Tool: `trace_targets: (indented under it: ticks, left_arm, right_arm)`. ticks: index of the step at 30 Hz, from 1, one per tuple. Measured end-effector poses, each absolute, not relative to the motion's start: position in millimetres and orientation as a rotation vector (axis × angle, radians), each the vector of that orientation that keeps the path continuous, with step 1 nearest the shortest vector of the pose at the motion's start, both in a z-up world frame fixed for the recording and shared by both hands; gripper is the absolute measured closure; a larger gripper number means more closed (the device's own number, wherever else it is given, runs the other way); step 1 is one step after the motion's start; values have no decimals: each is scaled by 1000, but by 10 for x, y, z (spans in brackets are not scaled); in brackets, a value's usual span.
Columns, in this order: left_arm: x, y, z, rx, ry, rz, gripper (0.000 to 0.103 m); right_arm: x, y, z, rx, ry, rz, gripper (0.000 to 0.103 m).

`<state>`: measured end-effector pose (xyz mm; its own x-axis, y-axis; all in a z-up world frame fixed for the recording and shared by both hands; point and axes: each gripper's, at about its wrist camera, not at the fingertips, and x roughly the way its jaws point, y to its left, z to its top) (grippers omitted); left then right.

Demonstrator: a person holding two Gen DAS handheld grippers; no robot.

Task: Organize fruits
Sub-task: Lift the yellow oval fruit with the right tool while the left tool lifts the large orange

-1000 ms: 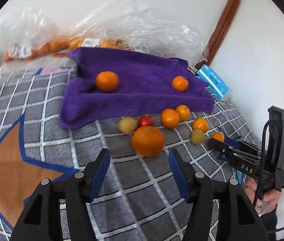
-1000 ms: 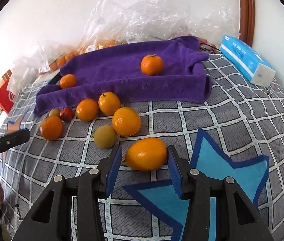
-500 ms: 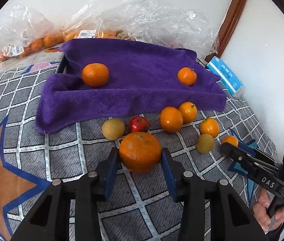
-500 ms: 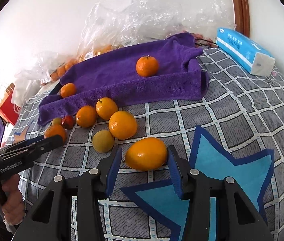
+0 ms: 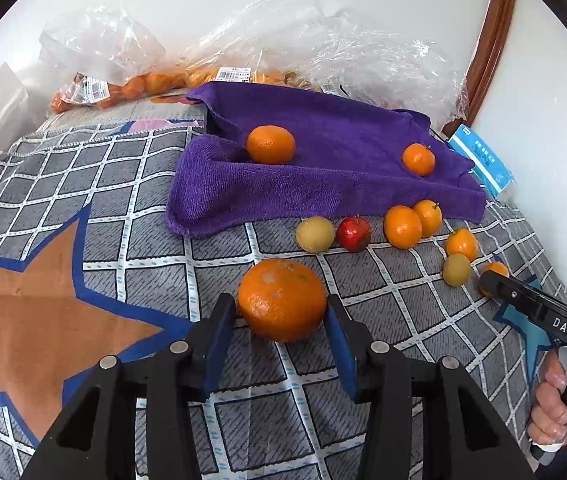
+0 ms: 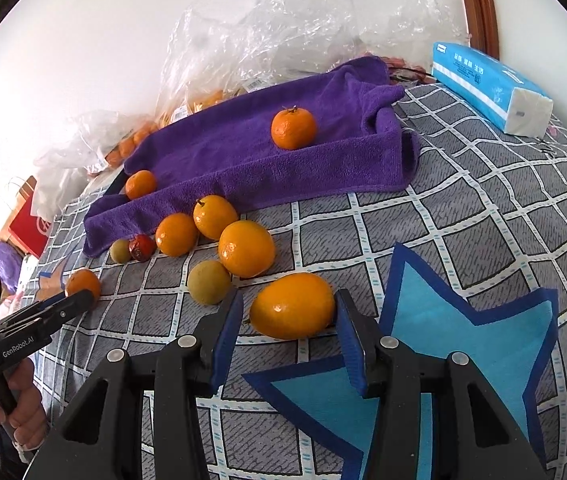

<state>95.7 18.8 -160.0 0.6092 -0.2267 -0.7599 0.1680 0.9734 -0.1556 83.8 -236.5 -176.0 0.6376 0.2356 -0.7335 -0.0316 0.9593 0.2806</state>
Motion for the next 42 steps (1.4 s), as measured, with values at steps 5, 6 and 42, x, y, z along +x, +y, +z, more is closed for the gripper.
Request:
trace_targets:
  ticks: [5,6,42]
  left_arm:
    - [969,142,-1606,-45,887,-219,59]
    - [970,143,-1608,-45,887,-221,59]
    - [902,344,-1539,-208,822,-322,64]
  right_arm:
    - [832,-2282,-1767,200,865,133,55]
    - [833,-2273,-1768,192,865,130,55]
    - [752,-2135,-1725,93,842,184,57]
